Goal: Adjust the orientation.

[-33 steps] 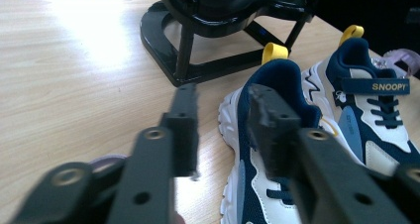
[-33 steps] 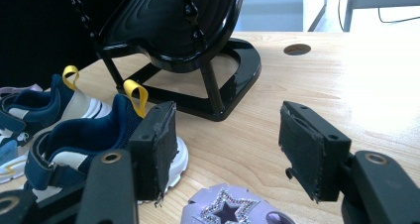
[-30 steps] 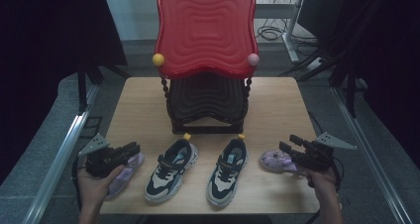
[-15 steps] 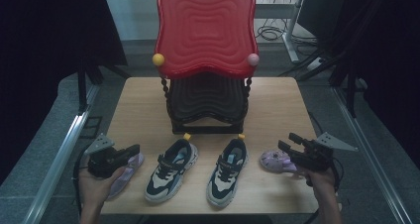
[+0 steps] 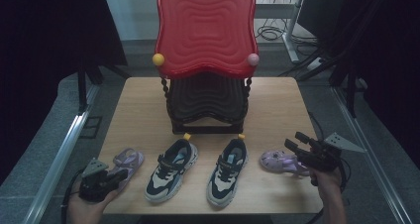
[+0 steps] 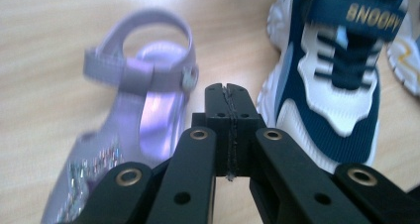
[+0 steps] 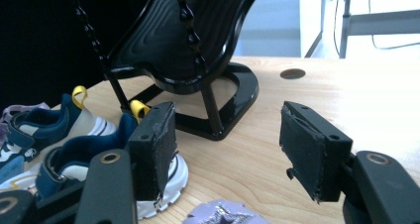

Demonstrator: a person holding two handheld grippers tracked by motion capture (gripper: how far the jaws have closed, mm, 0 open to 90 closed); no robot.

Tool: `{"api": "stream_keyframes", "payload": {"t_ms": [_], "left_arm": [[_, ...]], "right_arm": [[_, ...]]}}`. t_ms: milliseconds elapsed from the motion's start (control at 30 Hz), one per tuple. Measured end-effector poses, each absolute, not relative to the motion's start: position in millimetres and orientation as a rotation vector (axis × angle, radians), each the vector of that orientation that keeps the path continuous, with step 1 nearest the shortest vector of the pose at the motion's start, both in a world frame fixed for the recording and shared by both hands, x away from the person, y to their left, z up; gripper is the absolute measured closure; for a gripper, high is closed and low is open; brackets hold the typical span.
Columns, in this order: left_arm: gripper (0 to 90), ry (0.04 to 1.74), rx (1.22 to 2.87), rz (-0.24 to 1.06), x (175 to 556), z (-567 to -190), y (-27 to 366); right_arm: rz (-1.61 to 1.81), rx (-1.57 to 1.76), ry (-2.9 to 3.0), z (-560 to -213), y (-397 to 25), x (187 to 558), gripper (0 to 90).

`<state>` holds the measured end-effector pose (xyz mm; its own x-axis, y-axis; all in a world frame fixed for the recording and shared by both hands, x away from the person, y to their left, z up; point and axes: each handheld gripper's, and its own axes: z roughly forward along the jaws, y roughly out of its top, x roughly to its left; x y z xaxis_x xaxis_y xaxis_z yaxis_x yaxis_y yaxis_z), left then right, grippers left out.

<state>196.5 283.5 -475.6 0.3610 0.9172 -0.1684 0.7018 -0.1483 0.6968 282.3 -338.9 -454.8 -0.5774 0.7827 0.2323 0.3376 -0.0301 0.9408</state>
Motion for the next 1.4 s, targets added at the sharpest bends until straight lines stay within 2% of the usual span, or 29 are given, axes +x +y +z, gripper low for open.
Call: {"api": "stream_keyframes", "payload": {"t_ms": [367, 833, 1400], "left_arm": [[90.0, 1.471, 1.928, 0.353, 183.5, -498.6, 293.0], [90.0, 1.547, 1.908, 0.326, 171.4, -521.7, 299.8], [90.0, 1.594, 1.866, 0.327, 168.5, -526.2, 306.2]], "right_arm": [[1.638, 1.126, 1.862, -450.2, -326.8, 274.5, 39.3], [1.63, 1.03, 1.94, -456.5, -303.7, 284.7, 38.7], [1.61, 1.04, 1.943, -460.1, -297.5, 285.1, 38.2]]}}
